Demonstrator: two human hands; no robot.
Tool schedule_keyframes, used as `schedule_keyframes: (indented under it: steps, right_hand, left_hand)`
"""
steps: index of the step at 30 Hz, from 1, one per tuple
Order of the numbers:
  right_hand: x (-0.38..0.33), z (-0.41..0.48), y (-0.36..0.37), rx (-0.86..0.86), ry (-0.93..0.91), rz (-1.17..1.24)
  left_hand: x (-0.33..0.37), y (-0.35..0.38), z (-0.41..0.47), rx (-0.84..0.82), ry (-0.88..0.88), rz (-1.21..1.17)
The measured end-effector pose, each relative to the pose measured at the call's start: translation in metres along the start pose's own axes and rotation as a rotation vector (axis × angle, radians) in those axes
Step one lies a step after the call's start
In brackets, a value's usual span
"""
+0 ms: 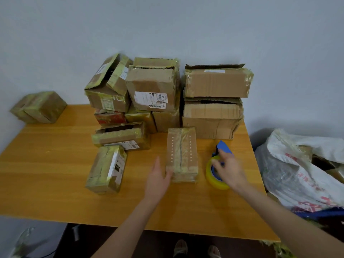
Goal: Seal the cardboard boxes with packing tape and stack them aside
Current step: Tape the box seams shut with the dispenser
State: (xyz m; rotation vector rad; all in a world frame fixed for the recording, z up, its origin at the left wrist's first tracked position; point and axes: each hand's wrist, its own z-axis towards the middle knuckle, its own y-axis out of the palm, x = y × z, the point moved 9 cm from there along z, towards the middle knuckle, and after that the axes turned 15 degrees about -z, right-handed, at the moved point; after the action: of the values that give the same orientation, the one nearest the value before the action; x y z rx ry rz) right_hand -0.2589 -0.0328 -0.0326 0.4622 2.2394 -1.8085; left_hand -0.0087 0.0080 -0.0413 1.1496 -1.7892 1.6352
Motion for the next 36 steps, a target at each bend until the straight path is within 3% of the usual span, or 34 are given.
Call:
schedule_keyframes:
  steps: [3, 9, 15, 17, 20, 29, 36]
  right_hand:
    - [-0.050, -0.014, 0.034, -0.079, -0.082, -0.094]
    - [-0.053, -0.007, 0.065, -0.122, 0.019, -0.169]
    - [-0.047, -0.005, 0.058, -0.184, -0.022, 0.025]
    - [-0.039, -0.006, 0.052, -0.203, -0.007, 0.032]
    - [-0.030, -0.012, 0.044, -0.164, 0.013, 0.083]
    - [-0.035, -0.018, 0.049, -0.089, 0.053, 0.398]
    - [-0.042, -0.015, 0.047, -0.080, -0.050, 0.137]
  left_hand:
    - [-0.006, 0.023, 0.007, -0.070, -0.127, 0.001]
    - [-0.001, 0.030, 0.014, -0.065, -0.131, -0.119]
    - [-0.021, 0.017, 0.013, -0.101, -0.114, -0.171]
    - [-0.031, 0.003, 0.011, -0.022, -0.118, -0.186]
    - [-0.036, -0.014, 0.004, 0.108, -0.081, -0.242]
    - [-0.035, 0.000, 0.004, 0.091, -0.161, -0.414]
    - [-0.021, -0.001, 0.009, 0.029, -0.058, -0.199]
